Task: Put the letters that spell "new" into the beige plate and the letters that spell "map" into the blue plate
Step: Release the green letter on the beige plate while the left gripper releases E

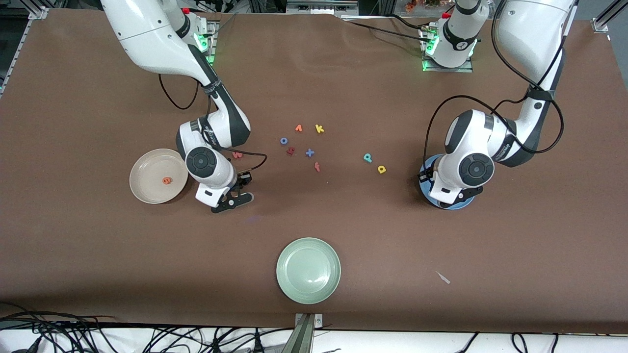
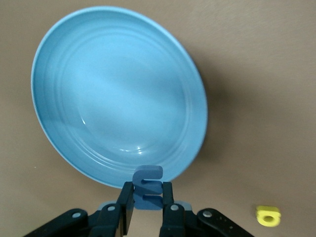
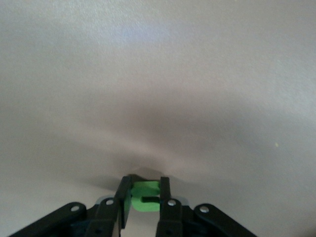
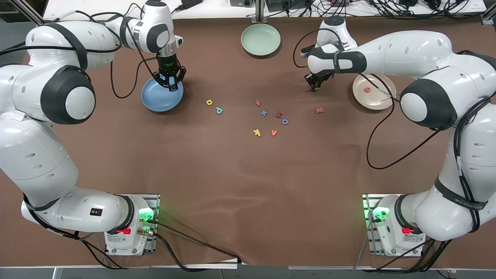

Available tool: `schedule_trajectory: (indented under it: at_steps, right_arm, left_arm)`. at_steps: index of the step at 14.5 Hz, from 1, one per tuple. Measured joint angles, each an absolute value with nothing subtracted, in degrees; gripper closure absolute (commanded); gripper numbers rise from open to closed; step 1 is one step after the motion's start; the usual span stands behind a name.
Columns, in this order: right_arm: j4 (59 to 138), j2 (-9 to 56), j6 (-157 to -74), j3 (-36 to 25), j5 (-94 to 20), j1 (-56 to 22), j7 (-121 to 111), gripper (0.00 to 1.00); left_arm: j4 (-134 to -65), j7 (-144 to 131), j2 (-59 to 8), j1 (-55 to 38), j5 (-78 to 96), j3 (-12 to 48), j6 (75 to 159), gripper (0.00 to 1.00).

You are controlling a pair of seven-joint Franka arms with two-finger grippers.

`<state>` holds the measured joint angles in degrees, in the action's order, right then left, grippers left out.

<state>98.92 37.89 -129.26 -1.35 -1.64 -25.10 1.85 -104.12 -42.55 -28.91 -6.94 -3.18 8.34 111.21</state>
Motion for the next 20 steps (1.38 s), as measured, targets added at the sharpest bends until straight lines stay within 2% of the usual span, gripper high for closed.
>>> schedule_trajectory:
  at_steps: [3, 4, 5, 7, 8, 10, 12, 16, 20]
  right_arm:
    - [99.4, 35.2, -125.9, -2.4, -1.6, -24.3, -2.5, 0.94]
    - [100.2, 34.2, -125.6, -3.0, -1.6, -24.1, -4.3, 0.94]
    - [101.4, 33.0, -125.5, -3.8, -1.6, -24.0, -6.5, 0.94]
    - [105.8, 30.2, -127.5, -6.0, -1.6, -23.8, -11.8, 0.94]
    - [109.0, 28.9, -130.9, -7.1, -1.6, -23.8, -15.2, 0.94]
    - [116.3, 27.3, -140.3, -9.1, -1.6, -23.5, -22.0, 0.94]
    - [120.1, 26.9, -144.1, -10.5, -1.6, -23.4, -25.3, 0.94]
    - [120.5, 25.3, -143.3, -11.1, -1.6, -23.5, -25.9, 0.94]
    - [120.5, 23.6, -140.5, -12.5, -1.6, -23.5, -27.3, 0.94]
  left_arm:
    - [-104.5, -42.5, -30.2, -5.4, -5.5, 8.3, 112.5, 0.96]
    - [-104.5, -42.5, -30.6, -4.8, -6.8, 8.3, 113.3, 0.92]
    - [-104.6, -42.5, -31.0, -4.2, -7.3, 8.3, 114.3, 0.75]
    - [-104.6, -42.5, -31.9, -3.6, -7.5, 8.3, 116.0, 0.09]
    - [-104.6, -42.4, -32.2, -3.6, -7.5, 8.3, 116.3, 0.0]
    - [-104.5, -42.4, -32.2, -3.6, -7.5, 8.3, 116.2, 0.0]
    - [-103.7, -42.4, -32.0, -3.6, -7.5, 8.6, 115.4, 0.0]
    - [-101.6, -42.8, -30.1, -3.7, -6.9, 11.8, 112.4, 0.0]
    - [-101.7, -46.0, -29.6, -4.3, -0.4, 16.4, 113.4, 0.0]
